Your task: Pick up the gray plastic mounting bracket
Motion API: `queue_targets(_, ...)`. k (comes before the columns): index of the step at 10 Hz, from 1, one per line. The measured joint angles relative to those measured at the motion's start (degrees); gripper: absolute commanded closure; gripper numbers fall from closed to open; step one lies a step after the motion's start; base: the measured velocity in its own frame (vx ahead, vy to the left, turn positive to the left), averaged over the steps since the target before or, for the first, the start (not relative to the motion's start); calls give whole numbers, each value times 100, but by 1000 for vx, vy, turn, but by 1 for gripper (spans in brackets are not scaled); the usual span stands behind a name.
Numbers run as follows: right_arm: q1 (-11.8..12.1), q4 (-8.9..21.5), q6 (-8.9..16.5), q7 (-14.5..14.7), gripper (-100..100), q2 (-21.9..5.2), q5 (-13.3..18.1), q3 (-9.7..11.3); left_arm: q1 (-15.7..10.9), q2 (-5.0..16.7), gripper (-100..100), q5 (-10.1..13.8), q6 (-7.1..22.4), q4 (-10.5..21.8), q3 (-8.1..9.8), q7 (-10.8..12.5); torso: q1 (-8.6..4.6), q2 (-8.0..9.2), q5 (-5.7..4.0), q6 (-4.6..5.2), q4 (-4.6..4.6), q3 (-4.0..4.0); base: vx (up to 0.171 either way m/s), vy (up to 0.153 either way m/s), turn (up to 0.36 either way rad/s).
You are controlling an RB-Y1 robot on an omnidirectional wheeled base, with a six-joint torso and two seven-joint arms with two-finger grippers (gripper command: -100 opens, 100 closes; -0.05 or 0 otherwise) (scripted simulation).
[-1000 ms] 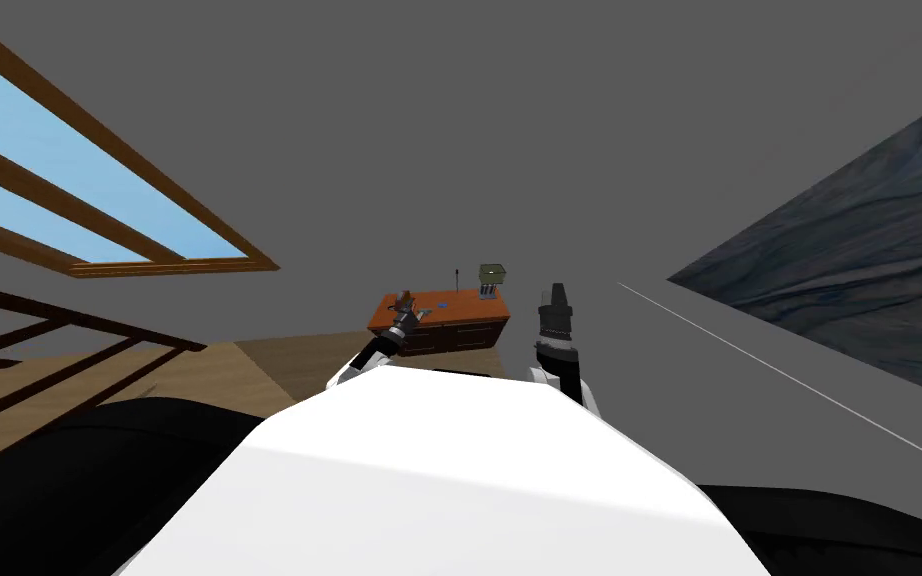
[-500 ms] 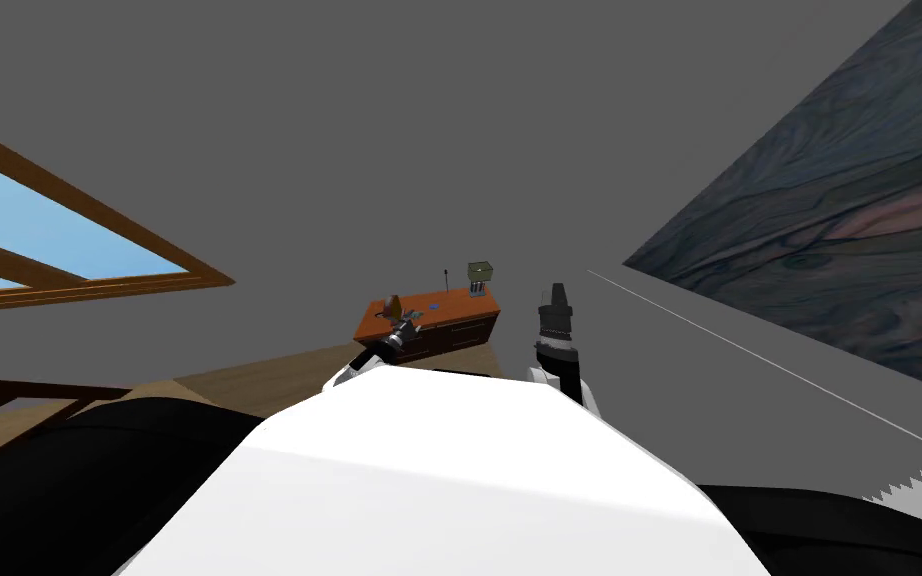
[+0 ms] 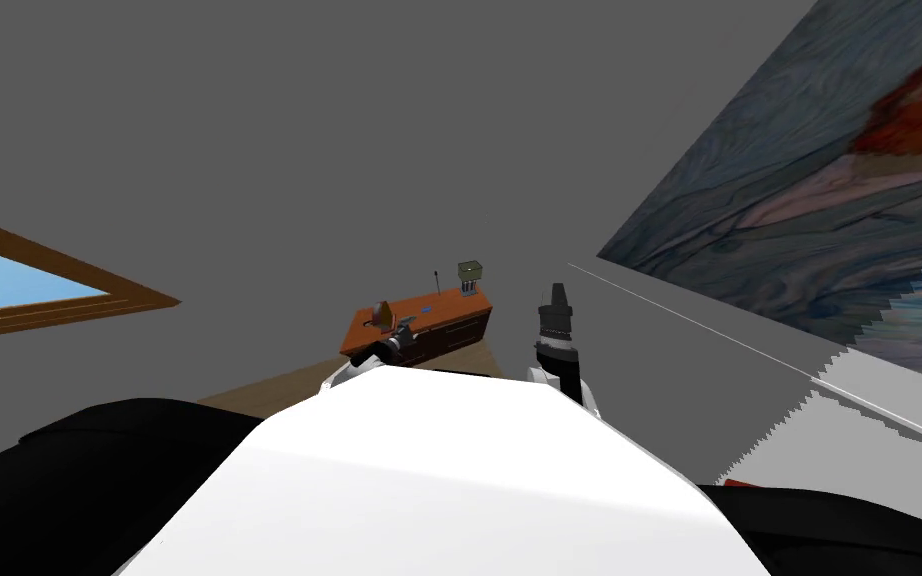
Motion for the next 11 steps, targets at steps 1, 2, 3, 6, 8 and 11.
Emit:
queue_targets(1,1,0,0,0,0,0,0,0,-32,13,-100,23,8,124,-29,22,-10,1,-1,-2,0,0,17,25,-358)
queue_targets(2,-1,0,0,0,0,0,0,1,-87,152,-100,176,82,306,-76,103,-8,-4,-2,6,0,-2,17,42,-235)
queue_targets(3,0,0,0,0,0,0,0,0,-115,212,-100,258,141,446,-111,163,-4,-4,-1,-1,-1,-2,16,58,-325)
queue_targets(6,-1,0,0,0,0,0,0,0,-225,383,-100,549,622,820,-113,360,5,-9,1,6,-1,-5,25,60,-253)
queue_targets(8,0,0,0,0,0,0,0,0,-332,516,-100,752,844,1151,-167,487,4,-15,1,4,-3,-8,28,59,-234)
queue_targets(11,1,0,0,0,0,0,0,-1,-493,723,-100,1102,1053,1706,-322,618,-1,-10,0,-5,-2,-6,20,53,-275)
